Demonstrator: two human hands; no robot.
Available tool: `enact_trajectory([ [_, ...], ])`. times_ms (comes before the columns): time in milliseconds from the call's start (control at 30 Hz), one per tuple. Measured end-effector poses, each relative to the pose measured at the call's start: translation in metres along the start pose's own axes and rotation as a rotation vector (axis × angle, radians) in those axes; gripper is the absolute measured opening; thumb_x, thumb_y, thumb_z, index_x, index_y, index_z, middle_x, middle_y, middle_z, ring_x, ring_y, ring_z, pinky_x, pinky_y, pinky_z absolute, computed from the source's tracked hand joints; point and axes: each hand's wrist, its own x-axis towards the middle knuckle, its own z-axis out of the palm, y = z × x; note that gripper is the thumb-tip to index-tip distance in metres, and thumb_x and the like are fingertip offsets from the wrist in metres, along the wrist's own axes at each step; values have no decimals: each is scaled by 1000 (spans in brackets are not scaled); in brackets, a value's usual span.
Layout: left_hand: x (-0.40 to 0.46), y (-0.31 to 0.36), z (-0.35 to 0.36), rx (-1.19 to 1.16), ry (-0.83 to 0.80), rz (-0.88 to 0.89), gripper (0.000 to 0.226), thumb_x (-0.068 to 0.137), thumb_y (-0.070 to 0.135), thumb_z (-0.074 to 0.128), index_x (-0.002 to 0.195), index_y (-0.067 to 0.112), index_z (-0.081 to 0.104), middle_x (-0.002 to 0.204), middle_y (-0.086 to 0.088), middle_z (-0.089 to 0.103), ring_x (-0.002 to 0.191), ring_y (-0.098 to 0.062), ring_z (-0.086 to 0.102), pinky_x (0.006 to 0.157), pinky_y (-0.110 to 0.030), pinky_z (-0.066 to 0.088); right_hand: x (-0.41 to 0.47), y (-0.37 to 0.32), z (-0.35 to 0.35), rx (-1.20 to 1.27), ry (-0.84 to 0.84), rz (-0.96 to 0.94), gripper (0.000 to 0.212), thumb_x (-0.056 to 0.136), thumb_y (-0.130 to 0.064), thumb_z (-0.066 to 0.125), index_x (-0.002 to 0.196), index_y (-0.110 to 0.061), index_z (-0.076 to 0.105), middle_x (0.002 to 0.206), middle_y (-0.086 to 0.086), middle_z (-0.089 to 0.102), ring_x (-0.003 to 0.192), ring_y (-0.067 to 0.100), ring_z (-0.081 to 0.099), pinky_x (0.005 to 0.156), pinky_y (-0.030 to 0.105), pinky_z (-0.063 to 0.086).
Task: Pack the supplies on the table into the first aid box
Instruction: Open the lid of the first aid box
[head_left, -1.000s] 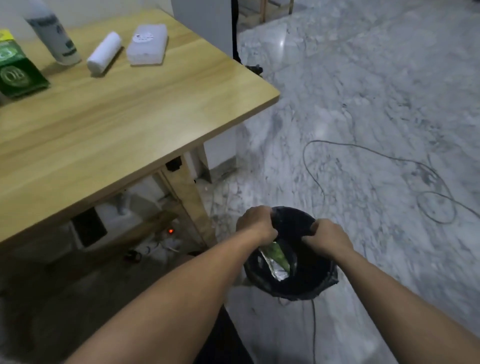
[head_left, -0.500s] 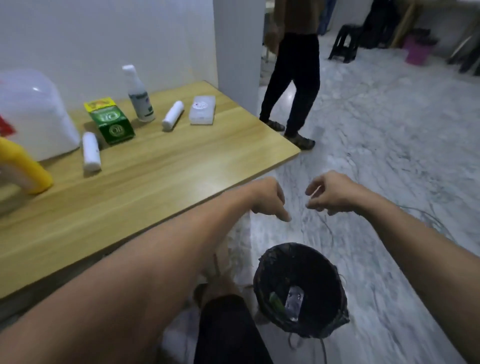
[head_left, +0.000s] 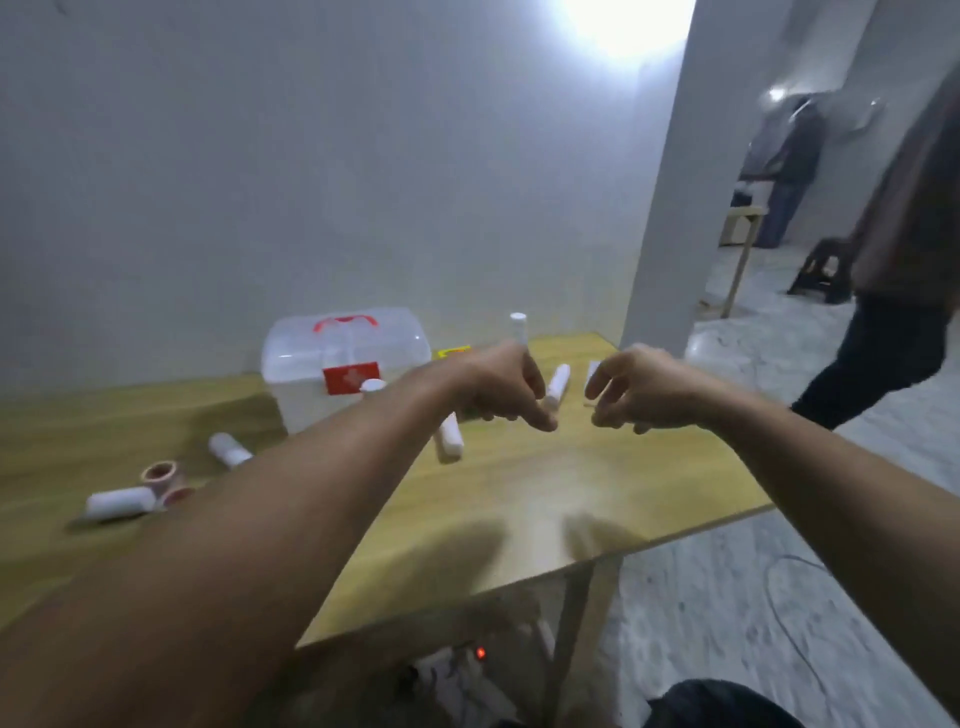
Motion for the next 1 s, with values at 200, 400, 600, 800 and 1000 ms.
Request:
enact_trajectory([
  [200,-34,-91,-70,6,437,-76,41,77,22,76,116,12,69,108,-4,73,95,-16,65,81,-24,49,60,-93,43,-69,156,-294,21,77,-12,75,98,-11,70,93,6,73,78,19,67,66,25,51],
  [400,-48,-173,-88,88,579,-247,50,81,28,71,128,21,59,134,-4,59,122,-25,54,99,-35,44,102,-137,92,-287,294,-575,26,87,-19,67,113,-16,65,123,4,64,112,23,57,81,26,42],
  [600,-39,-210,-82,150,556,-289,77,79,52,69,144,22,42,156,-1,33,142,-24,32,113,-39,29,135,-130,123,-452,378,-904,26,83,-18,72,108,-16,65,132,14,59,123,32,55,102,45,46],
  [800,-27,-223,-67,59,634,-298,84,74,62,67,144,21,42,157,3,30,147,-17,22,116,-39,25,155,-110,143,-474,510,-1048,40,77,-12,75,116,-10,64,134,22,56,124,35,55,103,52,44],
  [1000,-18,-225,-57,36,721,-348,88,67,66,71,141,23,47,156,6,33,146,-15,24,112,-40,31,165,-107,160,-473,645,-1050,31,86,-17,47,106,-8,69,127,25,60,116,39,57,97,49,43],
])
